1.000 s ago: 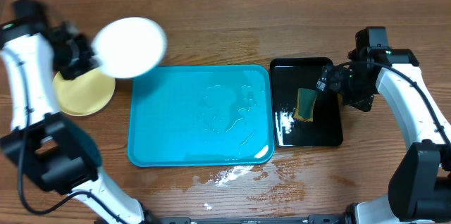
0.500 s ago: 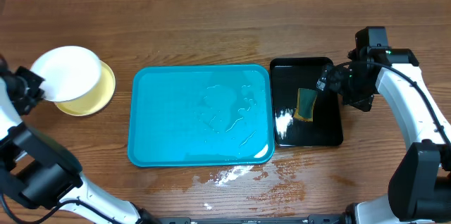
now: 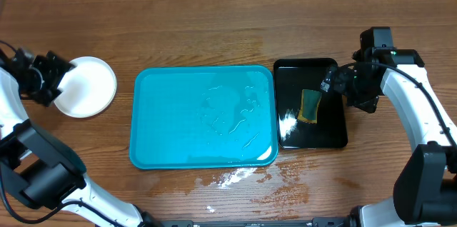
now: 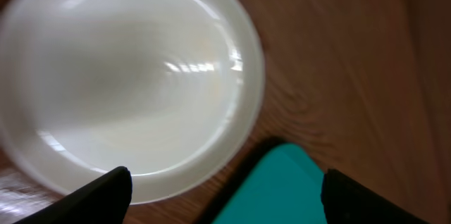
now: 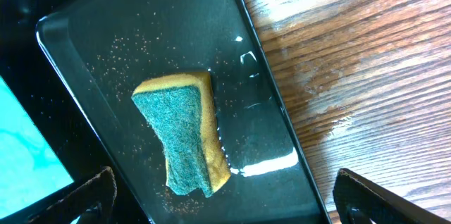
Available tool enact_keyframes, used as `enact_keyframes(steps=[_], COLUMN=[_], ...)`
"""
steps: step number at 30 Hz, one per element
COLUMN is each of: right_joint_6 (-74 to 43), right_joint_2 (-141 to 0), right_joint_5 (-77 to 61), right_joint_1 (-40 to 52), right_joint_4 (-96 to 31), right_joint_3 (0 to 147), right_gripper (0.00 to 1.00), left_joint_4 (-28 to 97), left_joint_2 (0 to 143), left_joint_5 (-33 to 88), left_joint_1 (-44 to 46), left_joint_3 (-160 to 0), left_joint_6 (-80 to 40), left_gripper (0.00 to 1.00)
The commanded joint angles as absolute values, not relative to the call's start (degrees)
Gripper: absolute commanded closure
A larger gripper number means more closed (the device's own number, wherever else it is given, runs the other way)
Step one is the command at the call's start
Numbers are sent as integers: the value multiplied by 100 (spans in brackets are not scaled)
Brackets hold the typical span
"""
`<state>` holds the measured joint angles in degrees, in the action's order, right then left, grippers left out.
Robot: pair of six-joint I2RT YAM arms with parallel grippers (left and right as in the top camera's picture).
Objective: Clean dirty plates on tray and stack at the side
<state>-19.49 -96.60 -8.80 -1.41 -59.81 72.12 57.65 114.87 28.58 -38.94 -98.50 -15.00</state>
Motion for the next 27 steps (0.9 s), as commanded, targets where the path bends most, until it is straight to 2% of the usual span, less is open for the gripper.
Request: enact_keyframes(steps=[1, 5, 6, 11, 14, 19, 22, 27], right_joint_6=[-1966, -1966, -1966, -1966, -1966, -1966, -1966, -1966], right_joint_2=[-9570, -9570, -9570, -9570, -9583, -9614, -9129, -7046], right_joint_5=[-908, -908, -908, -908, -908, -908, -908, -908], right_joint_1=[-152, -152, -152, -152, -152, -158, -152, -152], right_joint_4=[-5966, -5966, -5966, -5966, -5966, -5944, -5942, -5942], right_joint_3=[7295, 7295, 7295, 7295, 7293, 7266, 7264, 7266], right_gripper=[0, 0, 0, 0, 0, 0, 0, 0], left_joint_4=[5787, 5817, 5800, 5802, 5804, 5804, 5804, 5804], left_joint_2=[11397, 11399, 11399, 11399, 11399, 11399, 11399, 11399], left_joint_5=[4495, 4475, 4379, 2543, 2025, 1927, 1927, 1927], left_joint_1=[-3507, -2187, -1708, -58, 346, 703, 705, 705], left_joint_3=[-9830, -9830, -9828, -9830, -9828, -9830, -9830, -9828], left_joint_6=[-1173, -1155, -1157, -1160, -1157, -1157, -1157, -1157], left_gripper=[11, 10, 2, 0, 0, 0, 0, 0])
